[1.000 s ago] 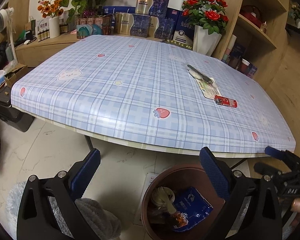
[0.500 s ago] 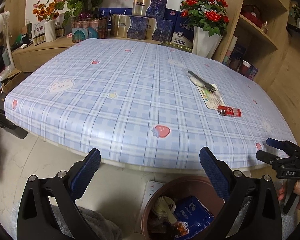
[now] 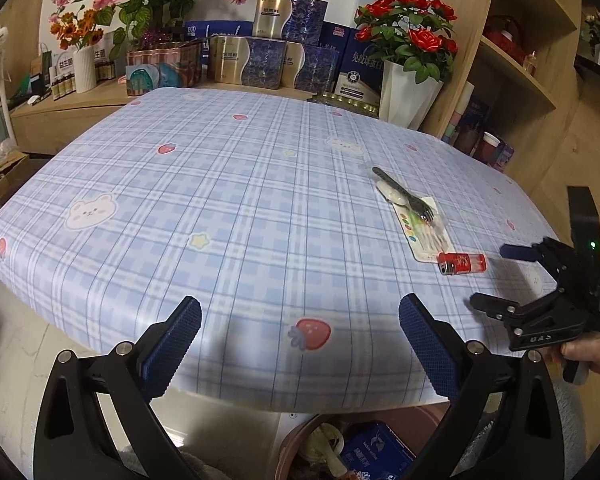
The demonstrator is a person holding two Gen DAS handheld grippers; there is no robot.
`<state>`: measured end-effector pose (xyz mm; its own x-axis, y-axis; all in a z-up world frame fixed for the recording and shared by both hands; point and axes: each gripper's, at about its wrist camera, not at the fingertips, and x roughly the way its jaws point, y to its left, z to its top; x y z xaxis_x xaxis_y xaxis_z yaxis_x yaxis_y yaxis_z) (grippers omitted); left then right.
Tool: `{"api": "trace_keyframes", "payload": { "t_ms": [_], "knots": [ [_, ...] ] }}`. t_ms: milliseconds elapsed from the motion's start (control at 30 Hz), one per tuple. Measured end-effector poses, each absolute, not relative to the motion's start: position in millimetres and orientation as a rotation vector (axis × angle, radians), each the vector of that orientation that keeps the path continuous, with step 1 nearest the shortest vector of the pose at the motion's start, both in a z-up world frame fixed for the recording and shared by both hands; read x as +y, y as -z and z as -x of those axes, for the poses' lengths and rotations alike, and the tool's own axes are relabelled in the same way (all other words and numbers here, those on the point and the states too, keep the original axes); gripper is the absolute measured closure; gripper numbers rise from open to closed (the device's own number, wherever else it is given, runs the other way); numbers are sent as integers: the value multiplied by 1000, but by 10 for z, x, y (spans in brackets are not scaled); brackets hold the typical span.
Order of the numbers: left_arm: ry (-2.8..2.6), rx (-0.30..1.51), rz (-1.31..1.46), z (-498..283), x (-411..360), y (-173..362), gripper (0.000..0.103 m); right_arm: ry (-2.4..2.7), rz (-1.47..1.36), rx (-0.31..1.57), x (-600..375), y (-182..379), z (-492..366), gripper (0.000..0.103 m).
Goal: Collect trash
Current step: 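Grasp the red lighter with the right tool while the left tool grasps the metal fork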
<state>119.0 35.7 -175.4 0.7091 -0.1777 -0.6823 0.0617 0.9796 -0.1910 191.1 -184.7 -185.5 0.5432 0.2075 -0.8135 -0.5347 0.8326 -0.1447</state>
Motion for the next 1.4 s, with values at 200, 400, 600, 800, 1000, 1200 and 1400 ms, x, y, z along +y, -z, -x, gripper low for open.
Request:
{"api": "trace_keyframes", "payload": {
  "t_ms": [200, 400, 600, 800, 1000, 1200, 1400],
  "knots": [
    [146, 786, 158, -1346, 307, 1768, 6, -524, 449, 923, -1753, 1866, -2235, 20],
    [152, 806, 163, -1453, 259, 1806, 6, -585, 414, 950, -1754, 1917, -2372, 27],
    [163, 844, 193, -1546, 188, 1862, 7, -650, 361, 959, -1761, 1916, -2283, 58],
    [206, 858, 166, -1652, -23, 1823, 12, -656, 337, 977, -1810, 1900, -2118, 78],
    [264, 893, 161, -1891, -352, 1767, 17, -565, 160, 917, -2234, 1798, -2051, 78],
    [277, 920, 192, -2267, -669, 1728, 21, -458, 11, 871, -2577, 1792, -2034, 78],
    [201, 971, 279, -2735, -827, 1757, 36, -380, -101, 830, -2733, 1832, -1987, 78]
  ]
}}
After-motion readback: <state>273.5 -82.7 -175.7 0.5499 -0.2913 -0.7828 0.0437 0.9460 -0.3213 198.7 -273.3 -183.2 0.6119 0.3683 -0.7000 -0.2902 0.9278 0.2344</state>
